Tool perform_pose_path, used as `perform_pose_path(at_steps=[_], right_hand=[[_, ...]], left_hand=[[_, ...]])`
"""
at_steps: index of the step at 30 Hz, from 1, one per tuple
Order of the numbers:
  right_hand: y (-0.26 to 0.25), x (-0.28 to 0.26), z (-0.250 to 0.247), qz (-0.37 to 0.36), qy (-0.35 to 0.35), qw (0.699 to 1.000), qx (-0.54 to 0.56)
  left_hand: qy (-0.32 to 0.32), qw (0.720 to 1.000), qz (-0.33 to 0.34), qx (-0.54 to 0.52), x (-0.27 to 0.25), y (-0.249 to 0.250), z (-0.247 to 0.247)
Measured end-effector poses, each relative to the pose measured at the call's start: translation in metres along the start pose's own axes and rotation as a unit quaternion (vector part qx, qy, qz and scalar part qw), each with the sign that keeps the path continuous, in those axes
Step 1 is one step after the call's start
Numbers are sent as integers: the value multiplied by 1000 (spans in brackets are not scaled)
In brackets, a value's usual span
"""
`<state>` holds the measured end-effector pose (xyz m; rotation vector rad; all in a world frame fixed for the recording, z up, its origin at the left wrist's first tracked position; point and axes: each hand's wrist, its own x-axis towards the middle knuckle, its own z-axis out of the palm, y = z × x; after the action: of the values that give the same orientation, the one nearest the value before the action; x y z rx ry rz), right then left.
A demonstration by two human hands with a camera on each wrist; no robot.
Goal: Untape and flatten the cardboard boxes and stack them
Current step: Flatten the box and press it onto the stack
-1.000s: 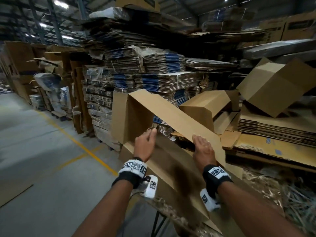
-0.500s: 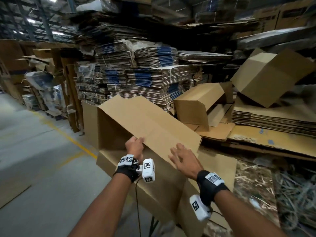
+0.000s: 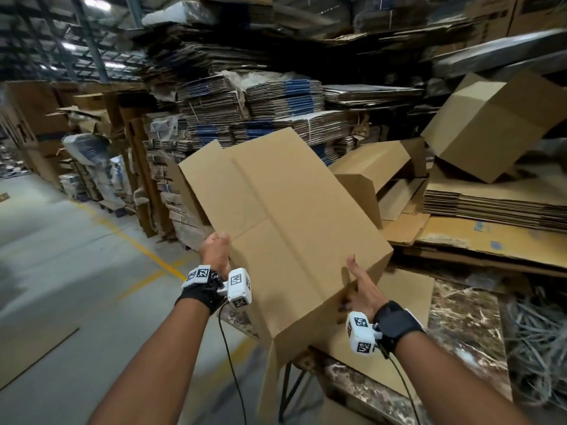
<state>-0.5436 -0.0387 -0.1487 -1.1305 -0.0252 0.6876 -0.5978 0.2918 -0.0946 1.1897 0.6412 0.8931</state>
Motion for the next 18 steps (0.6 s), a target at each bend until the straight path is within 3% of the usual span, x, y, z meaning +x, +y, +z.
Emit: perform_pose_path(at_steps=[6, 10, 12, 15, 18], right_hand=[[26, 18, 4, 40, 13, 993, 109], [35, 26, 7, -27, -1, 981, 190], [34, 28, 6, -49, 22, 977, 205], [30, 33, -4, -38, 52, 983, 173], [32, 41, -12, -23, 88, 990, 109]], left_hand=[[-32, 997, 33, 64, 7, -2, -1], [-73, 985, 38, 152, 25, -9, -2], [-101, 959, 60, 259, 2, 10, 3], [-149, 896, 106, 405, -11, 13, 3], [-190, 868, 102, 447, -20, 4, -6]])
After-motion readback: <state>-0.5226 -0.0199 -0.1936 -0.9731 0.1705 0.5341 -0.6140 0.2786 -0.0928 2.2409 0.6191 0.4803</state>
